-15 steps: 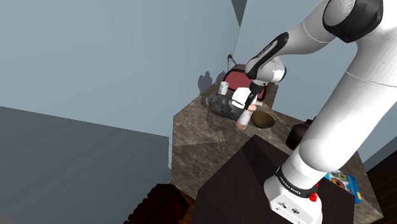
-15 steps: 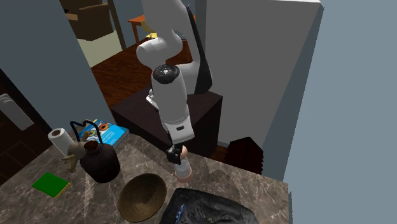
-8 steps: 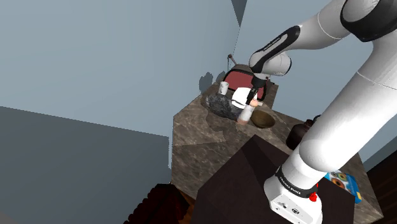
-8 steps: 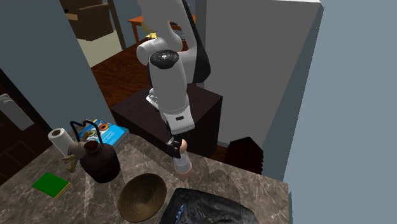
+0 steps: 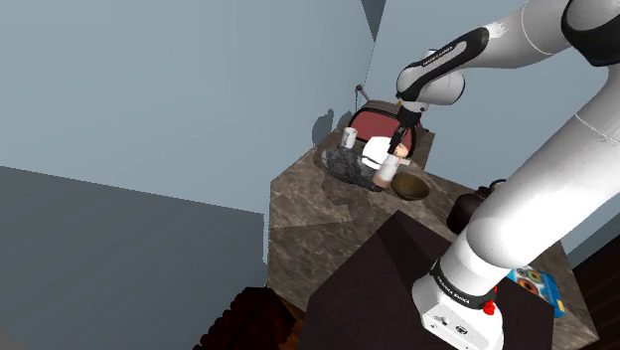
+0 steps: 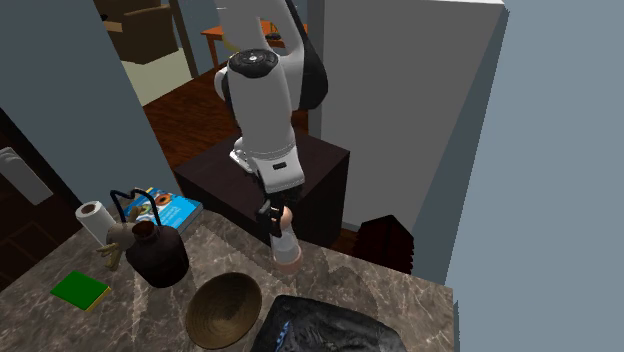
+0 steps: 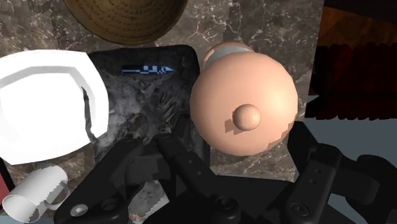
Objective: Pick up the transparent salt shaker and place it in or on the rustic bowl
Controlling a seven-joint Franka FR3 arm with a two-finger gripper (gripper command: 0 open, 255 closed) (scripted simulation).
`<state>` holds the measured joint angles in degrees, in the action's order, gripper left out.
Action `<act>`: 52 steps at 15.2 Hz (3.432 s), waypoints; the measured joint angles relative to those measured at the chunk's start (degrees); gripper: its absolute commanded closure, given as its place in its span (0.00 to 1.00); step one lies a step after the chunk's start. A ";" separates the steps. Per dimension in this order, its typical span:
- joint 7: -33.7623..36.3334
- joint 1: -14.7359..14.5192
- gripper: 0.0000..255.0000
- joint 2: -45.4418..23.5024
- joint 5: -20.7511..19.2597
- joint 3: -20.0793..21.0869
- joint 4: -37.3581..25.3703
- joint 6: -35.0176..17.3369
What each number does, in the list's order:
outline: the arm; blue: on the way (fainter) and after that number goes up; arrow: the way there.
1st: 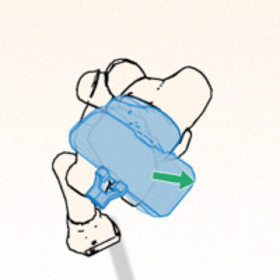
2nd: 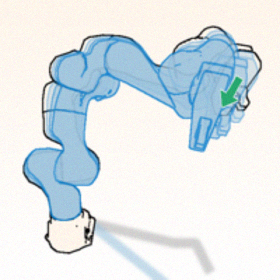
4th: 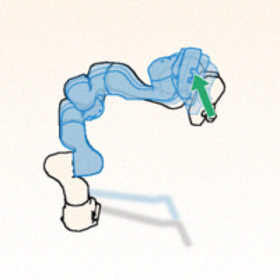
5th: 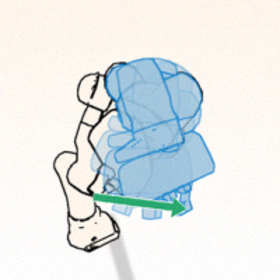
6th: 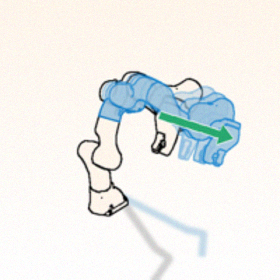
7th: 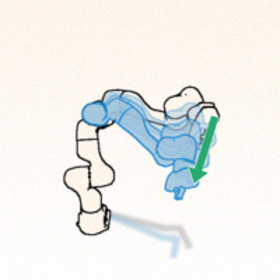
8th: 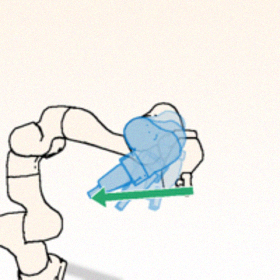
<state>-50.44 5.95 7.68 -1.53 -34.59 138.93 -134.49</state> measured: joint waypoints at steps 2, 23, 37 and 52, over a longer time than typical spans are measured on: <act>0.68 0.14 1.00 1.12 -0.78 0.27 -0.74 1.69; -22.56 7.26 1.00 -11.81 9.08 -10.54 -23.29 15.38; -27.50 8.69 1.00 -18.36 15.68 -9.30 -18.17 6.07; -31.55 10.59 1.00 -23.48 21.17 -7.22 -16.48 0.98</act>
<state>-81.99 16.53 -15.80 19.64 -41.81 122.45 -133.51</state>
